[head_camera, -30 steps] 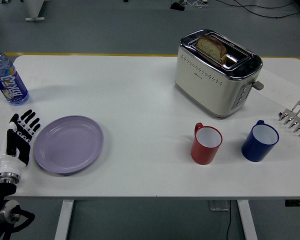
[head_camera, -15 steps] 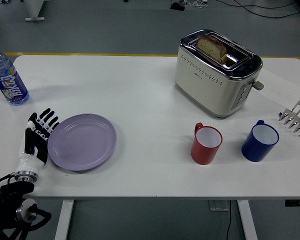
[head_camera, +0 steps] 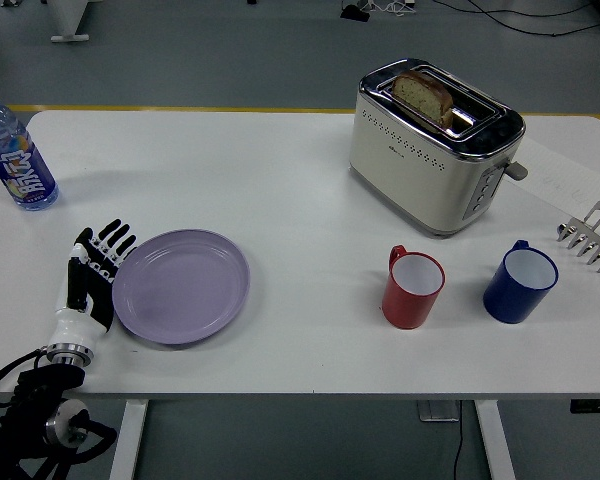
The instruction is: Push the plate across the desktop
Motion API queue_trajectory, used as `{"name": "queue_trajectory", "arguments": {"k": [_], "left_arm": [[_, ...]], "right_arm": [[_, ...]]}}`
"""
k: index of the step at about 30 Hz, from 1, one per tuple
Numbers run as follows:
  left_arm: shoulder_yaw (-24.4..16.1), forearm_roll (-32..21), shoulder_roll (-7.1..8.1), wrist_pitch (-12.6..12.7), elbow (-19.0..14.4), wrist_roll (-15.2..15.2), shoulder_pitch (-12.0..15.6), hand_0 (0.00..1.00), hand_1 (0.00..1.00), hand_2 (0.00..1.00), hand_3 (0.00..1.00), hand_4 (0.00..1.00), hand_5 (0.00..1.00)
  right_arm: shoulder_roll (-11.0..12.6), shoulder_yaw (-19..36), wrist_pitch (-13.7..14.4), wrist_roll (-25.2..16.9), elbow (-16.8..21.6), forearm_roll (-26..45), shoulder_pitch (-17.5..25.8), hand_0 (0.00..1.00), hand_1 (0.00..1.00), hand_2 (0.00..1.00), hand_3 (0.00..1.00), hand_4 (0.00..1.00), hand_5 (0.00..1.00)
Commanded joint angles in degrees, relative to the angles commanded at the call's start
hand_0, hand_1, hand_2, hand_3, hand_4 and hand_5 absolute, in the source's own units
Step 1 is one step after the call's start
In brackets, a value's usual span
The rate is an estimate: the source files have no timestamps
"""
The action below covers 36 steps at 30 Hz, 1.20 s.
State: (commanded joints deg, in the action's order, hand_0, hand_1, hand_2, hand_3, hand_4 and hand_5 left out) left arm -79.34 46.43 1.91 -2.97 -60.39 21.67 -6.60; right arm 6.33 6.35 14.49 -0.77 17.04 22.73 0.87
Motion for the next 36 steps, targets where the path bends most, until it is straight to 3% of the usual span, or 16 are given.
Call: {"name": "queue_trajectory", "arguments": {"k": [14, 36], "left_arm": [[4.1, -0.3, -0.76, 0.1, 0.3, 0.1, 0.0, 0.795, 0.815, 0.816, 0.73, 0.516, 0.998], [13.9, -2.6, -1.16, 0.7, -2.7, 0.6, -0.7, 0.785, 0.809, 0.81, 0.724, 0.513, 0.998]], "right_arm": [[0.1, 0.3, 0.0, 0.3, 0.1, -1.1, 0.2, 0.564, 0.551, 0.669, 0.596, 0.31, 0.445], [0.3, 0.4, -0.1, 0.3, 0.1, -1.4, 0.8, 0.564, 0.551, 0.668, 0.596, 0.31, 0.447]]}}
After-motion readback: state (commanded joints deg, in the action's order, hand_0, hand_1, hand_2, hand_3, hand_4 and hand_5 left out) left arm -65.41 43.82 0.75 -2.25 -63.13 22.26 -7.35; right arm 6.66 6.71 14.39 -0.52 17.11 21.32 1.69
